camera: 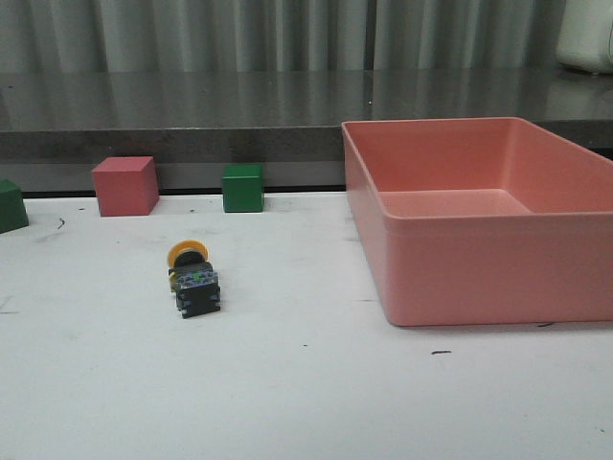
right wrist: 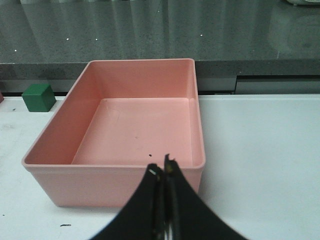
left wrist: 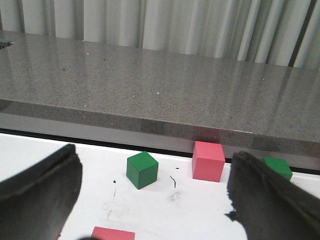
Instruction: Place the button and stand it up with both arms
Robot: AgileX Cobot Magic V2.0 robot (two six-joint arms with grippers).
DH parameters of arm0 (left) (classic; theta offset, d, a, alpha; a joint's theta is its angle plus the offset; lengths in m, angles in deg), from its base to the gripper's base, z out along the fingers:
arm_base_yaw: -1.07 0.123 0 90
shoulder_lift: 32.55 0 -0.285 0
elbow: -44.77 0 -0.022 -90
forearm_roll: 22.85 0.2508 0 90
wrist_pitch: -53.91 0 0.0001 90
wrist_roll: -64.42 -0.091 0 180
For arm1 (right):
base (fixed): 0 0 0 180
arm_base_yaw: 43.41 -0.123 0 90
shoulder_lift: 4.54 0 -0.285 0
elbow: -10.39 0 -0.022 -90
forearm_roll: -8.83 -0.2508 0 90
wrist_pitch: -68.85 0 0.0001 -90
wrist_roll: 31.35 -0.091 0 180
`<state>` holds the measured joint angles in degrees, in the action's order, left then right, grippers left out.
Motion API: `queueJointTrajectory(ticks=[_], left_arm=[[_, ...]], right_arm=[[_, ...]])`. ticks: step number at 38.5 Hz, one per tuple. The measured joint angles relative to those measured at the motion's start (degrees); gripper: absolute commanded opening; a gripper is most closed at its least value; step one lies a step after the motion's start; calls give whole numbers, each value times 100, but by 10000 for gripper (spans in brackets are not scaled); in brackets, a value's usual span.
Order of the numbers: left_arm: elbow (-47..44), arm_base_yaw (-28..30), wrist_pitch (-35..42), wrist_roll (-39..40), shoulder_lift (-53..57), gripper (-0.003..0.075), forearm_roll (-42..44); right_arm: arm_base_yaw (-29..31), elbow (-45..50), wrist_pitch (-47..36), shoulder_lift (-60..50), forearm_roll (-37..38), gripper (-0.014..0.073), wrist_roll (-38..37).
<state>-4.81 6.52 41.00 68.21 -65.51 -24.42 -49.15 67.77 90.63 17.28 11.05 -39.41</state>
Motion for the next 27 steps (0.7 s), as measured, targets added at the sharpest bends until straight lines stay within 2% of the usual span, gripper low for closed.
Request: queueJointTrajectory(ticks=[27], left_arm=[[0,0,0,0,0,564,-130]], right_arm=[[0,0,0,0,0,-69,9]])
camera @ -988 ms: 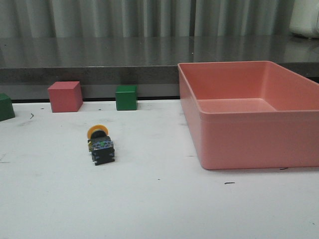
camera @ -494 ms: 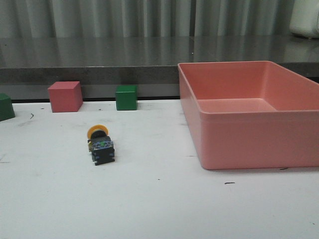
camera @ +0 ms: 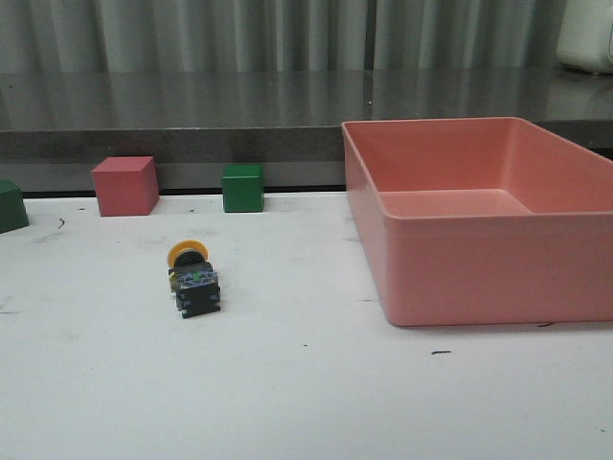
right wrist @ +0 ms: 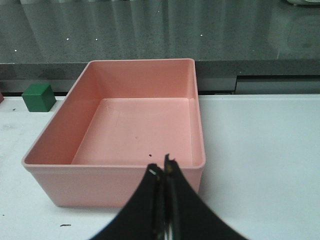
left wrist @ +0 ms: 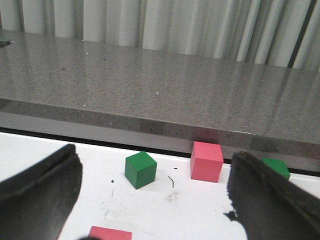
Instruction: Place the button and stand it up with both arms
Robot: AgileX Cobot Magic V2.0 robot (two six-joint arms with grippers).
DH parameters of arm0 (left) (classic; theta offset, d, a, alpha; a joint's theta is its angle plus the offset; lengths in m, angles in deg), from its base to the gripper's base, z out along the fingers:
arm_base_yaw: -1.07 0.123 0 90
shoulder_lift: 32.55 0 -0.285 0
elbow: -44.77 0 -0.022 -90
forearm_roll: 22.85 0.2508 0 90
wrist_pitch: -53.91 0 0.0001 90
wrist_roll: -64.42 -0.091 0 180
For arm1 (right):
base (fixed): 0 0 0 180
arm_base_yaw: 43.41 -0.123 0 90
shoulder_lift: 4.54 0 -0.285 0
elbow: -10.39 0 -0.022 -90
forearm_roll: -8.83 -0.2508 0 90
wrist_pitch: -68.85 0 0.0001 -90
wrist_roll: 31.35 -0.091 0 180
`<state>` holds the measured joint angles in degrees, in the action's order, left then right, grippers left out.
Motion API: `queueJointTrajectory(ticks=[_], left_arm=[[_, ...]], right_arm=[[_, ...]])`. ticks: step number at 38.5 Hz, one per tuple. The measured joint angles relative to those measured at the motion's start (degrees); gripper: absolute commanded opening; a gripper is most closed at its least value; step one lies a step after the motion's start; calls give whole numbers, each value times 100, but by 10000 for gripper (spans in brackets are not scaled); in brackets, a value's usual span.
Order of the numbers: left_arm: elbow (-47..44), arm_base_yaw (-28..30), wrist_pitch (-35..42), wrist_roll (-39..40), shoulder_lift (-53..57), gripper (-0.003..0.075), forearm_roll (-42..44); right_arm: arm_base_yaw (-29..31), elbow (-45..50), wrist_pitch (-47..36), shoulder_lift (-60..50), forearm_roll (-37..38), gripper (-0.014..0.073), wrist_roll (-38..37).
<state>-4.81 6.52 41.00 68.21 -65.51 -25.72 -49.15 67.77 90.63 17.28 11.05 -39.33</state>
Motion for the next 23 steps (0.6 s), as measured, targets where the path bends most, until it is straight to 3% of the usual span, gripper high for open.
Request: queueJointTrajectory(ticks=[11,23], left_arm=[[12,-150,-122,0,-592,564,-131],[608,-1646,-266,0,-2285,564,-154]], right_arm=[[0,0,0,0,0,-69,0],[0,0,0,0,0,-69,0]])
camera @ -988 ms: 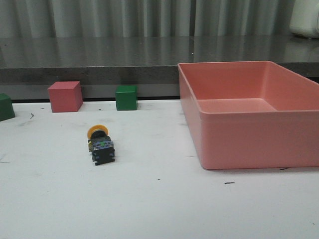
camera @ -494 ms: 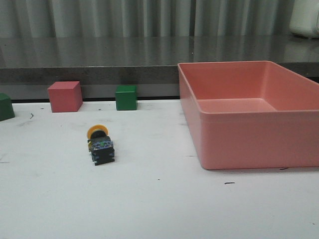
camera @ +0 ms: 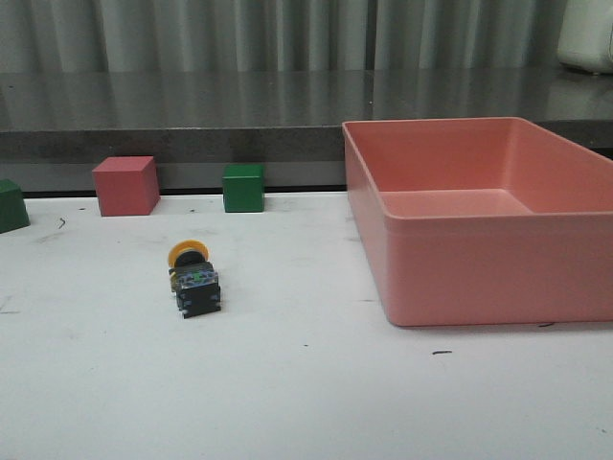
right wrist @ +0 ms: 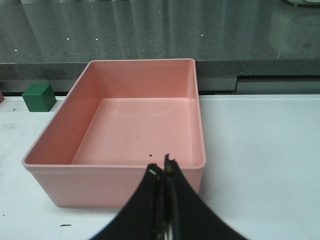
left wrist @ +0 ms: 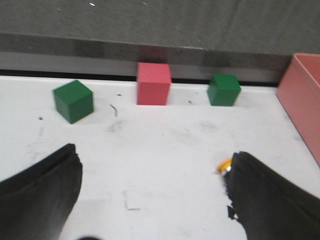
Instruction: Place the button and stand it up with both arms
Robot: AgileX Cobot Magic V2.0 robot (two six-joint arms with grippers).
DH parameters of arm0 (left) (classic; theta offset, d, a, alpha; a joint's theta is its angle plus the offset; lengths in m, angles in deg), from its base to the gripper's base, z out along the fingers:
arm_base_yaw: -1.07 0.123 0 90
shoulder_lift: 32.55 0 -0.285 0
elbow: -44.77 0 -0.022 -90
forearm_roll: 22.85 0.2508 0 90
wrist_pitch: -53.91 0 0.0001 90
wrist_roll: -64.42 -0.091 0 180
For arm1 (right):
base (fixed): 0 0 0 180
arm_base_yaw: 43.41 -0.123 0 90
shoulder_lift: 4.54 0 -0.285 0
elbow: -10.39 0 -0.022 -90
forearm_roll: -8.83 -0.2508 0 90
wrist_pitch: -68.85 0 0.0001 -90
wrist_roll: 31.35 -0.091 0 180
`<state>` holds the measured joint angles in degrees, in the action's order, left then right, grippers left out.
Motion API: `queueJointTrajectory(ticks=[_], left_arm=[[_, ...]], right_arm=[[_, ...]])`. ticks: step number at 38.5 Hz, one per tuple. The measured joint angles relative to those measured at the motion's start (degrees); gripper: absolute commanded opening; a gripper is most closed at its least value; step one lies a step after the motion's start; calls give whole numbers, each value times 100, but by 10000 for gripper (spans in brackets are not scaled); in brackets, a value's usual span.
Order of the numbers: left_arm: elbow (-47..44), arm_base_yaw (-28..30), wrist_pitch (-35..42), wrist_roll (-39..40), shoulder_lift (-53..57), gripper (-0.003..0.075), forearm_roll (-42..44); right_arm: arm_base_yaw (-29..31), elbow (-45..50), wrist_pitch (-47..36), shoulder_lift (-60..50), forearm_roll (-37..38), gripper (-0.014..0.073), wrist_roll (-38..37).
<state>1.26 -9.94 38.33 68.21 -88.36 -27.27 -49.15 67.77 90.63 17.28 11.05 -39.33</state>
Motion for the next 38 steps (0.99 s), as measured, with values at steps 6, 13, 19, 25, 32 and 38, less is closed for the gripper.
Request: queueJointTrajectory(ticks=[6,13,19,25,32,38], left_arm=[[684,-778,-397,0,-1159,564,-248],[1650,-1214,-1108,0,-2517,564,-616],[2421,-1264,-1605,0,-3563,564,-932],[3129,-1264,-2092,267,-4457,564,-991],[4016,-1264,-2771,743,-5443,564,-991],[4695,-1264,-3384,1008,-6179,564,-980]], right_arm=[[0,0,0,0,0,-69,0],[0,0,0,0,0,-69,0],[0,0,0,0,0,-69,0],[0,0,0,0,0,-69,0],[0,0,0,0,0,-69,0],[0,0,0,0,0,-69,0]])
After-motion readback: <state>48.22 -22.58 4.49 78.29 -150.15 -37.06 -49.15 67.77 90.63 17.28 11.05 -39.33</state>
